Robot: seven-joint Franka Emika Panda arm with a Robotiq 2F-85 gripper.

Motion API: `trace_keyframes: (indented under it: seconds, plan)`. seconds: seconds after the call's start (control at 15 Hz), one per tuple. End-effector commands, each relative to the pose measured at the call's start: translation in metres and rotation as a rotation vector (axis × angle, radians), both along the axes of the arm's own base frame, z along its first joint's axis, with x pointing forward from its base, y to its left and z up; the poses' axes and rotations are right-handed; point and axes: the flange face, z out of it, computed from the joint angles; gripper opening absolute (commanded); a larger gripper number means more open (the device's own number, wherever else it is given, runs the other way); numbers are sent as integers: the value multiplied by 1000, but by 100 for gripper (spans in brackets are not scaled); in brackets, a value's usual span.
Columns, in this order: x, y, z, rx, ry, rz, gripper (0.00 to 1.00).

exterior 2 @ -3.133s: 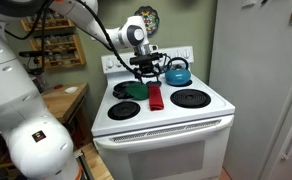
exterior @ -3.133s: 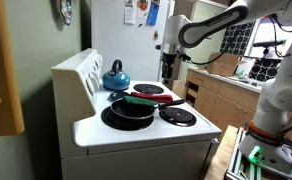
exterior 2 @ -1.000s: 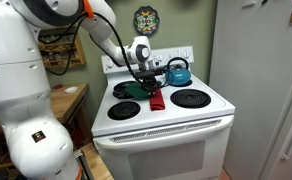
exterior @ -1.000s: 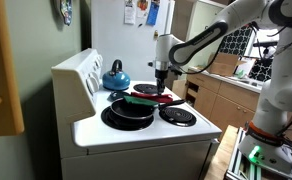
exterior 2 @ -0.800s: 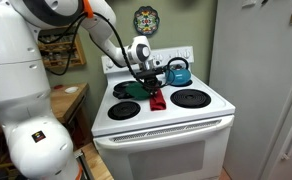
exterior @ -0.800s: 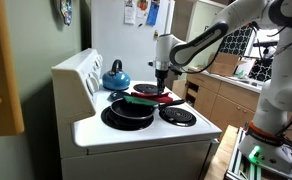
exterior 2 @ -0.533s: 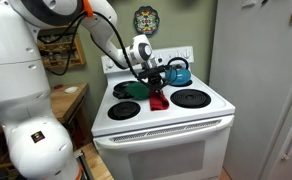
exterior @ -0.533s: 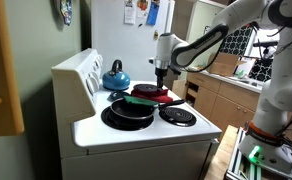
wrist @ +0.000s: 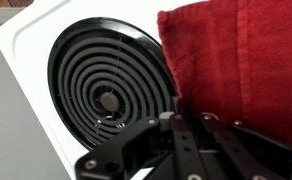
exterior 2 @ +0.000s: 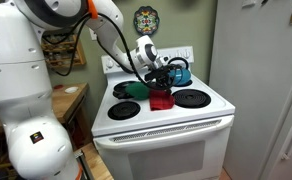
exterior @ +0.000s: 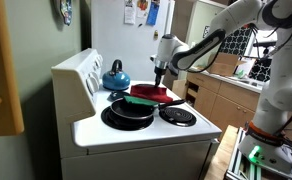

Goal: Unwrap the spoon and fork from the red cloth

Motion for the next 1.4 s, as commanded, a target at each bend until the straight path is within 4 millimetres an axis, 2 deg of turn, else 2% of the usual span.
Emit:
trace_keyframes:
  seconds: [0.0,0.2,0.27,0.47,0.6,0.93,1.07,1.33]
  plan:
    - [2,7,3,-26,-35,-10,42]
    - [-5,23,8,-21,-28,31,65]
    - [-7,29,4,15,-2,61,73]
    - [-10,29,-15,88,97,57,95]
    - [-10,26,-21,133,135,59,100]
    - [-6,12,-26,241,191,82,99]
    - [-3,4,-27,276,208,83,80]
    - [0,-8,-30,342,234,93,49]
